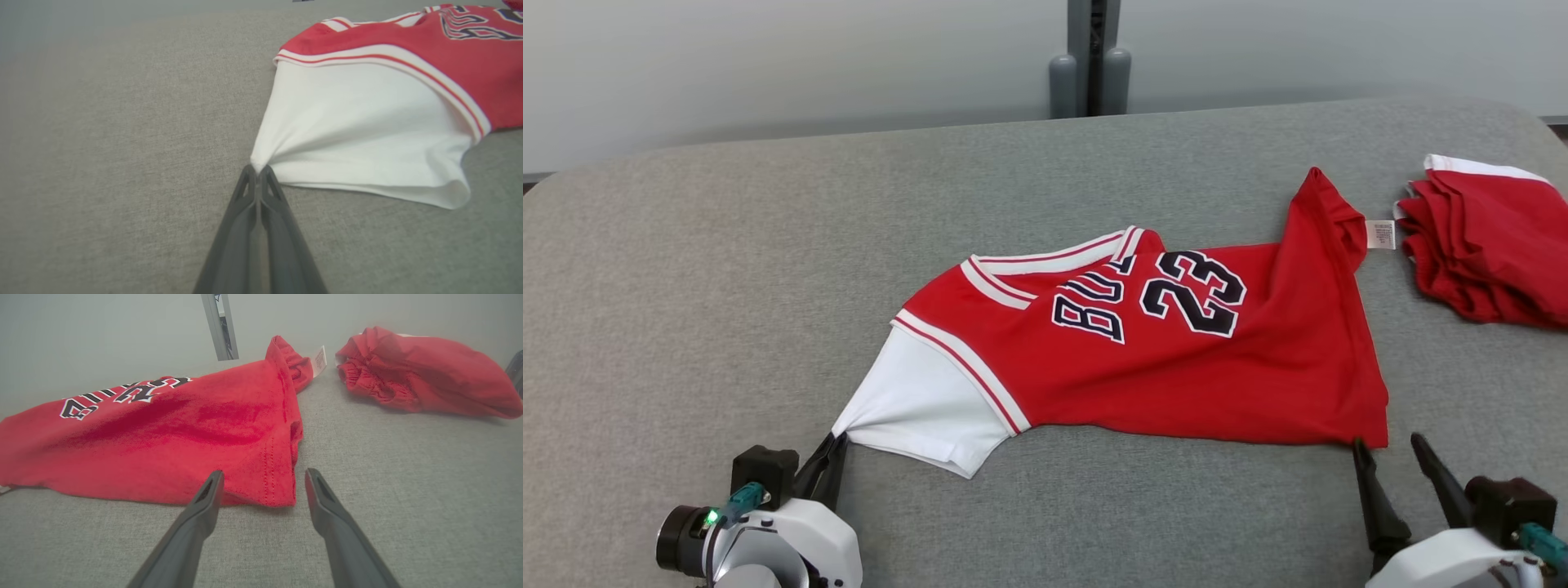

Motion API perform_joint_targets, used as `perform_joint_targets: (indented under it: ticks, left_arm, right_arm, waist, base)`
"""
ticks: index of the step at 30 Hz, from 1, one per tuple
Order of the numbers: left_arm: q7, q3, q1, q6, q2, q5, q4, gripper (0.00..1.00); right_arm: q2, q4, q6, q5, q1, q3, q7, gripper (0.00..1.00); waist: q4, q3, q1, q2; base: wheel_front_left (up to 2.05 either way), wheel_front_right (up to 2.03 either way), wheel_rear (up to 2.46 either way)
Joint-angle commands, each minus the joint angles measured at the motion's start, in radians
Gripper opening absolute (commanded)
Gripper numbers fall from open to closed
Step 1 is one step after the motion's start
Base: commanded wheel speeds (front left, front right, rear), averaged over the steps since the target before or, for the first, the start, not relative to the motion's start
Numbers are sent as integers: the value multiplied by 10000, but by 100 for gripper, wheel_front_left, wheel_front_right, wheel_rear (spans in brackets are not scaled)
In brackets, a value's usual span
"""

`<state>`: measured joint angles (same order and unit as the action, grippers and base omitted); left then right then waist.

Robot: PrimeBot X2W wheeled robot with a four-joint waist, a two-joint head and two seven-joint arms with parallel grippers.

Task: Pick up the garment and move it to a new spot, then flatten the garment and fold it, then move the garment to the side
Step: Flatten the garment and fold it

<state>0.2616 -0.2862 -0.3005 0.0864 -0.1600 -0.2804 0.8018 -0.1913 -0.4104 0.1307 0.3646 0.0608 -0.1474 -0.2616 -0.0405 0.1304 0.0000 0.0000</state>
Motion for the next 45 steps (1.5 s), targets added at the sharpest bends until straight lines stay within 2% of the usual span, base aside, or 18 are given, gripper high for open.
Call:
perform_joint_targets:
  ticks: [1,5,11,16,17,18,19,20,27,36,41,45]
  left_arm:
    - [37,35,30,-40,-42,-37,40,0]
    - [-48,122,459,-207,-210,-142,-972,0]
    - [-425,-8,754,-383,-139,-184,-1848,0]
    - [-705,-112,967,-467,-197,-206,-2385,0]
    - [-756,-124,1004,-475,-218,-206,-2477,0]
    - [-818,-136,1039,-505,-232,-208,-2565,0]
    - [-847,-144,1076,-519,-249,-221,-2648,0]
    - [-903,-148,1100,-528,-272,-232,-2720,0]
    - [-827,-104,1189,-460,-340,-396,-3399,0]
    - [-791,446,1255,-58,-581,-1385,-5898,0]
    - [-1244,798,1112,37,-772,-2065,-7702,0]
    - [-1877,1019,683,157,-1034,-2737,-8787,0]
  right_arm:
    - [-22,28,4,4,-26,-16,-53,100]
    - [-127,-986,4,409,268,-231,-53,100]
    - [-253,-2152,4,726,876,-632,-53,100]
    - [-409,-2545,4,817,1327,-1057,-53,100]
    - [-451,-2578,4,786,1386,-1126,-53,96]
    - [-465,-2596,4,802,1430,-1185,-53,77]
    - [-472,-2625,4,832,1461,-1246,-53,44]
    - [-502,-2676,4,826,1482,-1369,-53,0]
    - [-823,-2366,4,1125,1474,-1827,-54,0]
    - [-1786,603,4,2146,860,-1425,-53,0]
    - [-2247,2040,4,2961,780,-1004,-53,0]
    - [-2897,3256,4,3921,1046,-846,257,0]
  waist:
    - [65,35,0,0]
    - [318,88,0,0]
    - [380,108,0,0]
    - [368,56,0,0]
    - [362,43,0,0]
    - [354,34,0,0]
    - [347,24,0,0]
    - [342,16,0,0]
    - [302,-53,0,0]
    - [115,-337,0,0]
    - [19,-548,0,0]
    - [-8,-730,0,0]
  base:
    - [0,0,0]
    - [0,0,0]
    - [0,0,0]
    - [0,0,0]
    - [0,0,0]
    - [0,0,0]
    - [0,0,0]
    - [0,0,0]
    - [0,0,0]
    - [0,0,0]
    - [0,0,0]
    - [0,0,0]
